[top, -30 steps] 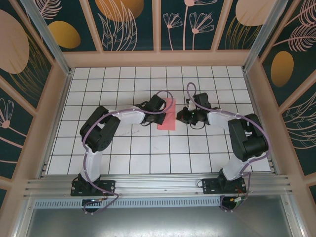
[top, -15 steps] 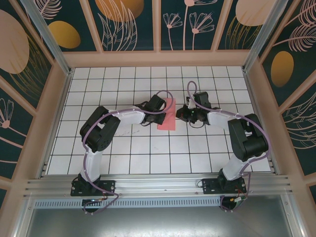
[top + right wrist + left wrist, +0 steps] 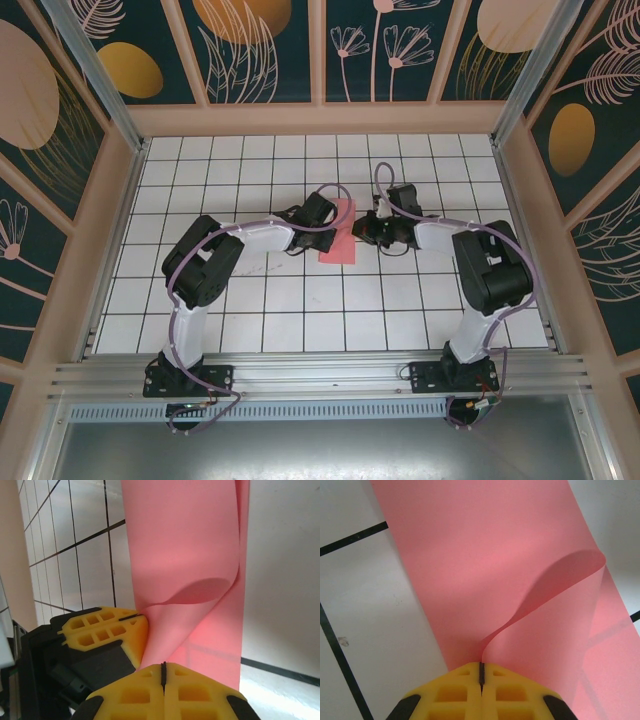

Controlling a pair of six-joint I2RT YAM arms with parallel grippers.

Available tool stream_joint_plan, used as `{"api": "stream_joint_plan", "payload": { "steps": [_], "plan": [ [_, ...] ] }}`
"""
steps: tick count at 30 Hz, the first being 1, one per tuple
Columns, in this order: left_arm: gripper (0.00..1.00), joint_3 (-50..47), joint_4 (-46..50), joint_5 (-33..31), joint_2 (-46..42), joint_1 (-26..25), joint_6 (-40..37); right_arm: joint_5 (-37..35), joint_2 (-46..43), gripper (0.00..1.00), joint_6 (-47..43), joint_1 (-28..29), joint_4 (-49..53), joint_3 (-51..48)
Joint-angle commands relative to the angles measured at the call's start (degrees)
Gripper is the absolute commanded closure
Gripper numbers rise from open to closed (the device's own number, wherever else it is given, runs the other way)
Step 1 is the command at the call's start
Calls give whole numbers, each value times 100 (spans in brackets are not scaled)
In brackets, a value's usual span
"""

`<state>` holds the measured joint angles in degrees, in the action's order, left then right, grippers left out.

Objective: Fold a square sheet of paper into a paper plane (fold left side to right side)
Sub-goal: Fold the triangle a second time at the center of the table.

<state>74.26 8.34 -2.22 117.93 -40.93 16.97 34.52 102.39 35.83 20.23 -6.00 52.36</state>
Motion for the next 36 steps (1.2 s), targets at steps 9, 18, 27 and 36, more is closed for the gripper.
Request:
{"api": "stream_joint_plan", "payload": {
  "steps": [9,18,27,36],
  "plan": [
    [98,-34,388,-73,335,-59,-52,113,570,100,127,203,-210,584],
    [98,25,449,-122,361,-86,-72,81,901,100,99,340,-43,920],
    [98,43,493,-182,359,-104,-102,-29,1070,100,32,394,147,987],
    [97,69,507,-199,380,-117,-110,-351,1143,100,-199,401,502,996]
  ]
}}
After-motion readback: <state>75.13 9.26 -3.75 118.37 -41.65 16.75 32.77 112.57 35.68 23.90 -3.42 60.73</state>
